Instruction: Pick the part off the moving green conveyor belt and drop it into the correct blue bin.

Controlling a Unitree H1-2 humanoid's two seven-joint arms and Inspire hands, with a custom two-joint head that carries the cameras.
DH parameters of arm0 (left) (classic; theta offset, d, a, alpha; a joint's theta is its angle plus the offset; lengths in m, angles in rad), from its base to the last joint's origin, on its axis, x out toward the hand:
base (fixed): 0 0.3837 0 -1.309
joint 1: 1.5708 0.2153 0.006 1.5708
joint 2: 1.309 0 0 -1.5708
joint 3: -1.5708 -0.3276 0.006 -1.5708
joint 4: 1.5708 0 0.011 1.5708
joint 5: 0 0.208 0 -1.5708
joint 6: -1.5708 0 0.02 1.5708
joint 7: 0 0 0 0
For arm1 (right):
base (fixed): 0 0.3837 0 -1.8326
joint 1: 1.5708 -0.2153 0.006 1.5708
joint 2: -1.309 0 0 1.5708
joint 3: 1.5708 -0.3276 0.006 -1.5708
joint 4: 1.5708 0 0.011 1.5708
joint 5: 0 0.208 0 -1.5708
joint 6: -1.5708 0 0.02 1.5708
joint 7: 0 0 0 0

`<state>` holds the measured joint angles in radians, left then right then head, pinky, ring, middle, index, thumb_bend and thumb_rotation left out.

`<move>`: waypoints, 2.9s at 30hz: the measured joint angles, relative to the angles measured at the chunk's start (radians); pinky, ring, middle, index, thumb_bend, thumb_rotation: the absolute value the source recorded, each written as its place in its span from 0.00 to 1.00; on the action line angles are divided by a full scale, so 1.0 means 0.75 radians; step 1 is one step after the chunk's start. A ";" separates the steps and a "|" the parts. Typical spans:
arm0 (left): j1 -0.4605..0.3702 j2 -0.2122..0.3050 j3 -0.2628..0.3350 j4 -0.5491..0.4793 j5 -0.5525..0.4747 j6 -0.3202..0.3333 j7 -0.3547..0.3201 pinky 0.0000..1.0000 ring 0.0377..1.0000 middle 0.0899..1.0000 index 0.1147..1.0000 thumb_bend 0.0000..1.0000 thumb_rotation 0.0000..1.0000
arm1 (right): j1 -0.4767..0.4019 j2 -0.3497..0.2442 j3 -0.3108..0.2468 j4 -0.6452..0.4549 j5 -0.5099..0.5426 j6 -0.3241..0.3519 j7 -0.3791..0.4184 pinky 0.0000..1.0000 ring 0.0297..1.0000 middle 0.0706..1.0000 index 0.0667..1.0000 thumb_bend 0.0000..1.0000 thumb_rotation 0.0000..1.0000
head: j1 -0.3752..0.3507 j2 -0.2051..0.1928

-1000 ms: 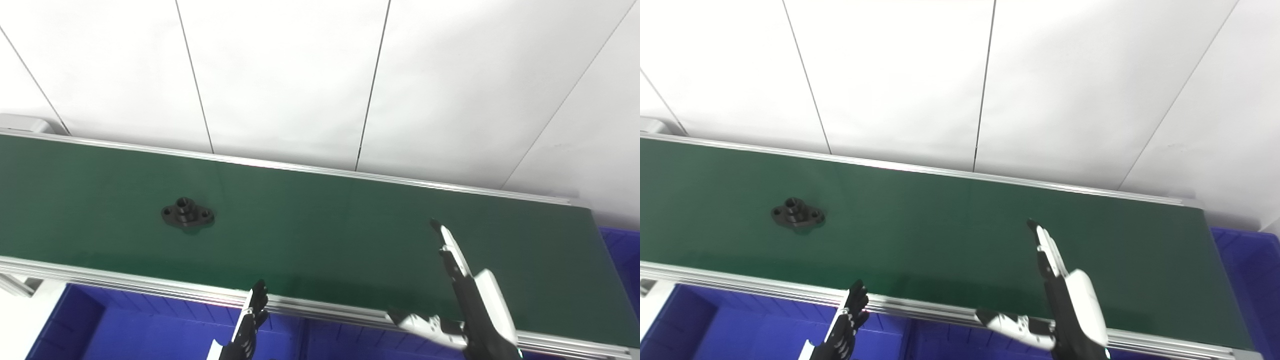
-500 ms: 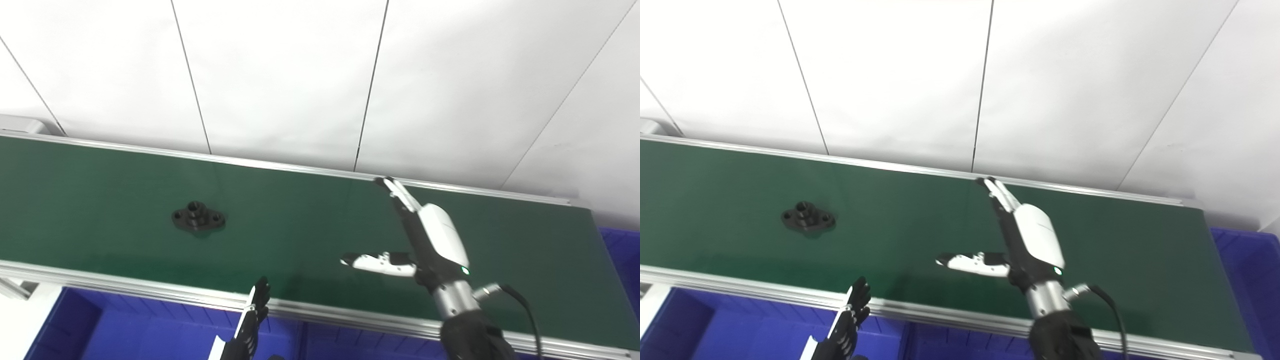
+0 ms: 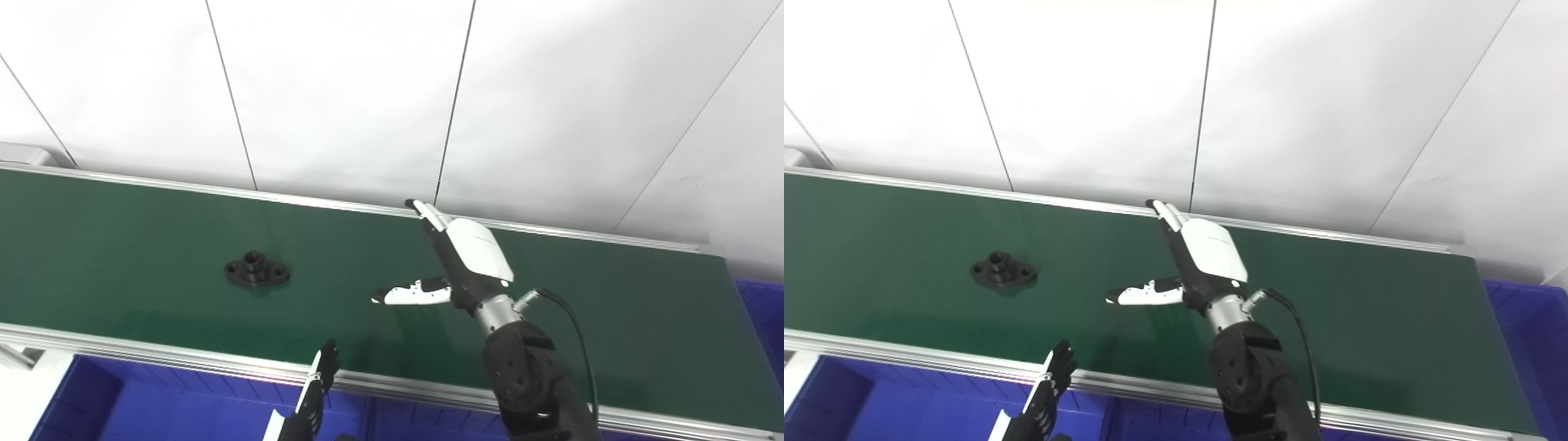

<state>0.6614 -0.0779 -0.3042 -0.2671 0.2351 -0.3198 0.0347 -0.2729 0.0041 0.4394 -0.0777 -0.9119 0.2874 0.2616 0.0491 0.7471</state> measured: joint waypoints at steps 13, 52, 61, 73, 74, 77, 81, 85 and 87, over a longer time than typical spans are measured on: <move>0.004 0.001 -0.008 0.031 0.044 -0.042 0.027 0.90 0.94 1.00 1.00 0.83 0.91 | -0.071 0.055 0.152 0.245 -0.001 -0.001 -0.083 0.86 0.88 0.90 0.91 1.00 0.55 | 0.022 -0.014; 0.122 0.033 -0.083 -0.089 0.234 -0.077 0.112 0.83 0.94 1.00 1.00 0.96 0.95 | -0.169 0.066 0.187 0.402 -0.108 0.064 -0.190 0.89 0.86 0.89 0.91 0.96 0.56 | 0.084 0.000; 0.128 0.038 -0.099 -0.100 0.221 -0.075 0.112 0.89 0.97 1.00 1.00 0.99 0.87 | -0.247 0.092 0.217 0.553 -0.106 0.076 -0.189 0.72 0.80 0.87 0.88 1.00 0.52 | 0.139 0.047; 0.135 0.053 -0.120 -0.117 0.203 -0.044 0.112 0.86 0.94 0.98 1.00 0.97 0.84 | -0.242 0.112 0.282 0.622 -0.089 0.075 -0.189 0.58 0.71 0.85 0.86 0.98 0.50 | 0.166 0.076; 0.137 0.055 -0.123 -0.122 0.201 -0.042 0.113 0.85 0.94 0.98 1.00 0.96 0.84 | -0.241 0.112 0.287 0.622 -0.080 0.075 -0.190 0.55 0.68 0.85 0.86 0.97 0.50 | 0.170 0.076; 0.138 0.058 -0.127 -0.125 0.201 -0.041 0.114 0.85 0.94 0.99 1.00 0.95 0.84 | -0.241 0.112 0.295 0.619 -0.067 0.075 -0.192 0.47 0.60 0.81 0.85 0.96 0.49 | 0.176 0.084; 0.139 0.061 -0.132 -0.129 0.201 -0.036 0.114 0.84 0.93 0.99 1.00 0.96 0.84 | -0.241 0.112 0.307 0.620 -0.059 0.075 -0.204 0.33 0.44 0.63 0.75 0.90 0.37 | 0.186 0.090; 0.139 0.063 -0.134 -0.130 0.201 -0.035 0.114 0.84 0.93 0.98 1.00 0.96 0.83 | -0.225 0.112 0.325 0.638 -0.038 0.053 -0.259 0.16 0.20 0.26 0.48 0.55 0.14 | 0.192 0.098; 0.139 0.063 -0.134 -0.130 0.201 -0.035 0.115 0.84 0.93 0.98 1.00 0.96 0.83 | -0.209 0.112 0.326 0.668 -0.019 0.012 -0.322 0.14 0.17 0.22 0.46 0.52 0.13 | 0.194 0.100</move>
<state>0.7660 -0.0308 -0.4048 -0.3646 0.3856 -0.3458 0.1207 -0.4293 0.0878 0.6842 0.4234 -0.9258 0.2968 0.0198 0.1948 0.8222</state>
